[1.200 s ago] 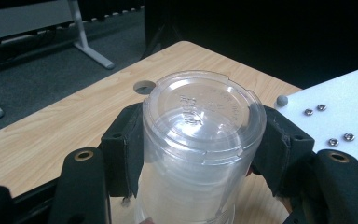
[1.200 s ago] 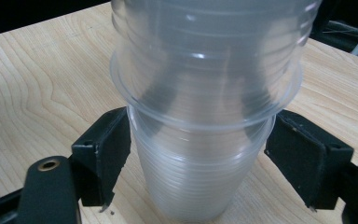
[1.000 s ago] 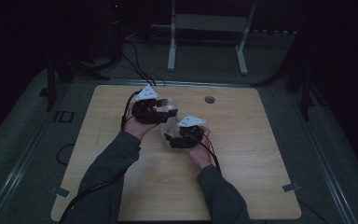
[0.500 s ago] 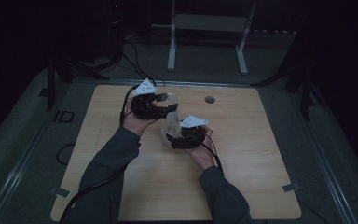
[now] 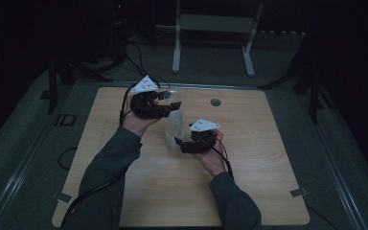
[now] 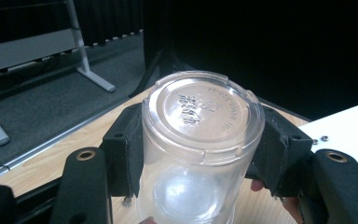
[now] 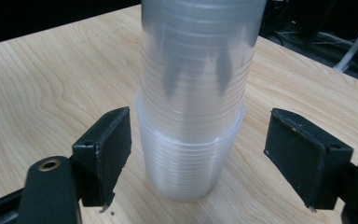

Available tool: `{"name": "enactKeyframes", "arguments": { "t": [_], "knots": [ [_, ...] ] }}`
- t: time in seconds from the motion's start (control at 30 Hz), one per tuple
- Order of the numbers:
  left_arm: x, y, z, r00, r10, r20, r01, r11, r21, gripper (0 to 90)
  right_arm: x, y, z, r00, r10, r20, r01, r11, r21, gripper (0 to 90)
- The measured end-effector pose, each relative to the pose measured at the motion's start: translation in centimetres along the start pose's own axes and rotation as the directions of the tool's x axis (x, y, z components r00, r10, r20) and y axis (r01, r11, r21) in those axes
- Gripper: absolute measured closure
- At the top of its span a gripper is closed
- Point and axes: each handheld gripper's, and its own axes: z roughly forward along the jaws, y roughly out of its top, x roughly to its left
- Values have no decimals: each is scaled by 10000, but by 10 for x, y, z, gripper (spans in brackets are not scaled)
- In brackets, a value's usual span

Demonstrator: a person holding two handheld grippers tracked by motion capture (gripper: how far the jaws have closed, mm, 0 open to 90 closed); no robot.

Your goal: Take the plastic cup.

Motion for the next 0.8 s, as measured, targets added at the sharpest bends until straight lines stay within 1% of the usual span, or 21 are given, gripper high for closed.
{"name": "enactKeyframes", "arguments": {
  "t": [0.1,0.27,0.33,0.37,0.43,0.53,0.6,0.67,0.73,0.8],
  "knots": [
    [0,3,-4,10000,-10,60,11,9999,-133,401,2,1,-3,9999,-143,37,143,9999,4,231],
    [-2,9,-11,9998,101,187,-97,9997,-242,401,1,3,-10,10000,-63,-46,62,9999,-140,235],
    [-3,11,-13,9996,147,220,-141,9995,-273,401,1,2,-13,9999,-73,-120,71,9998,-160,270],
    [-3,12,-15,9996,168,244,-161,9995,-289,401,1,2,-14,9999,-54,-160,52,9999,-163,270],
    [-3,13,-18,9994,187,294,-177,9992,-356,401,2,1,-17,9999,-96,-101,94,9998,-194,270],
    [-5,14,-22,9993,199,332,-183,9987,-469,402,2,1,-21,10000,14,-43,-15,9995,-320,270],
    [-6,14,-25,9990,210,396,-188,9984,-537,402,1,0,-25,9998,126,-141,-132,9992,-379,271],
    [-8,14,-28,9989,258,387,-237,9982,-555,402,1,-2,-29,9998,177,-127,-182,9989,-428,274],
    [-9,14,-31,9988,291,399,-269,9981,-555,403,1,-4,-33,9994,236,-245,-246,9987,-440,302],
    [-10,13,-33,9987,334,393,-312,9980,-541,403,1,-5,-34,9994,249,-258,-260,9988,-420,305]
  ]
}}
